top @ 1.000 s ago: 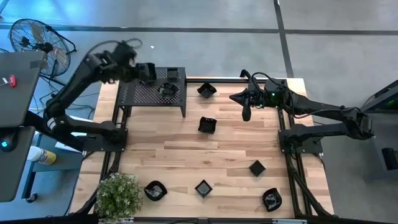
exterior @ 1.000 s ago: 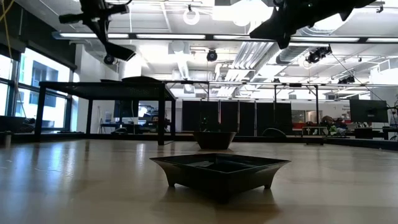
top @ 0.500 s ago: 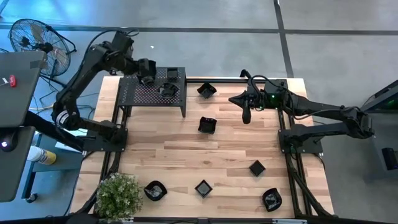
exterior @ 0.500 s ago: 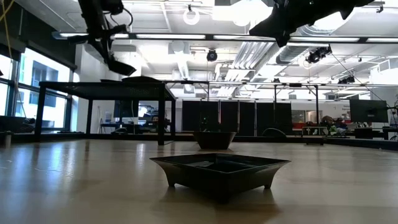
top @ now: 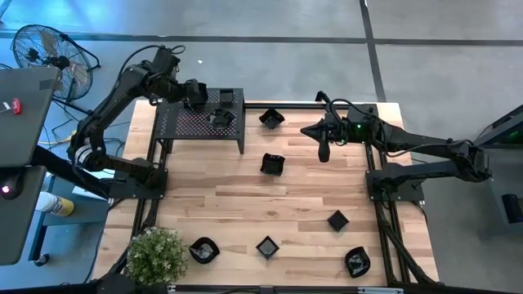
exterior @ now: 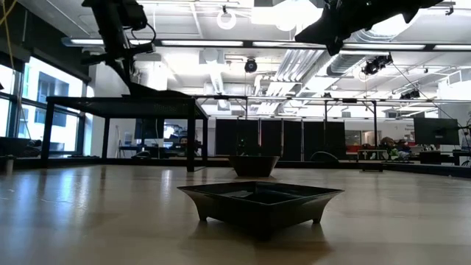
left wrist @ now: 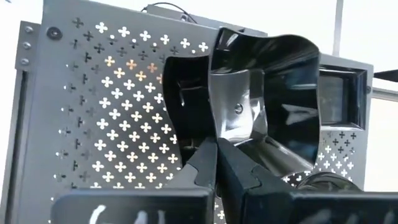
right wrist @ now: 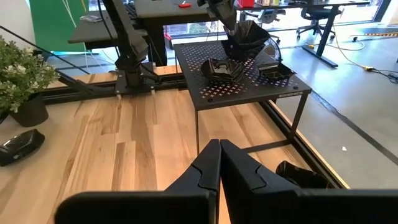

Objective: Pick & Place Mini shaped plates
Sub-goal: Stack the distorted square plate on top of the other distorted square plate on the shelf, then stack the square plate on top of the other square plate on the shelf

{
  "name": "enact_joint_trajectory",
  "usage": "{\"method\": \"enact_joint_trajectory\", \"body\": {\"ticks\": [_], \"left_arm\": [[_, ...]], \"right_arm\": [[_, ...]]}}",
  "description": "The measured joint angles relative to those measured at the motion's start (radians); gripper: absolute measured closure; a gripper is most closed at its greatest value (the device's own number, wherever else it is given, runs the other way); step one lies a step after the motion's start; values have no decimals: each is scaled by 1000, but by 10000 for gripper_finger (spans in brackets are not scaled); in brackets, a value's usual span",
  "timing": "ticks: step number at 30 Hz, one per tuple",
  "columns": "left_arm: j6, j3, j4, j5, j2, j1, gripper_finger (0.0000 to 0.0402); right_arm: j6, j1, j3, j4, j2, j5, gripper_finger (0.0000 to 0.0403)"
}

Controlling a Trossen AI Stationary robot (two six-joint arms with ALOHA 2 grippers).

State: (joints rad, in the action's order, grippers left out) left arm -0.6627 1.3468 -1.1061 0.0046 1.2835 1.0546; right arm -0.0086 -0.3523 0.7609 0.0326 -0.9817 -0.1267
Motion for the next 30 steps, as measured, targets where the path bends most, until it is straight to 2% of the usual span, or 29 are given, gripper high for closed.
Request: {"method": "enact_joint_trajectory", "body": {"ticks": [5,14,18,21,23,27,30], "left_arm": [[-27,0,-9,5,0,0,389],[-13,36,-45,-16,-2,-1,296],[47,84,-60,-21,-10,-1,282],[114,91,-35,-24,-43,-15,293],[143,71,28,-36,-73,-66,316],[198,-25,235,-32,-146,-196,383],[243,-124,441,-38,-204,-303,391]], "right_arm": [[0,-1,0,0,0,0,397],[0,-1,0,0,0,6,400],[0,-1,0,0,0,7,401],[22,-2,3,7,0,8,401],[47,-2,15,32,0,20,401],[126,-2,52,123,0,99,401],[201,-2,82,231,0,126,402]]}}
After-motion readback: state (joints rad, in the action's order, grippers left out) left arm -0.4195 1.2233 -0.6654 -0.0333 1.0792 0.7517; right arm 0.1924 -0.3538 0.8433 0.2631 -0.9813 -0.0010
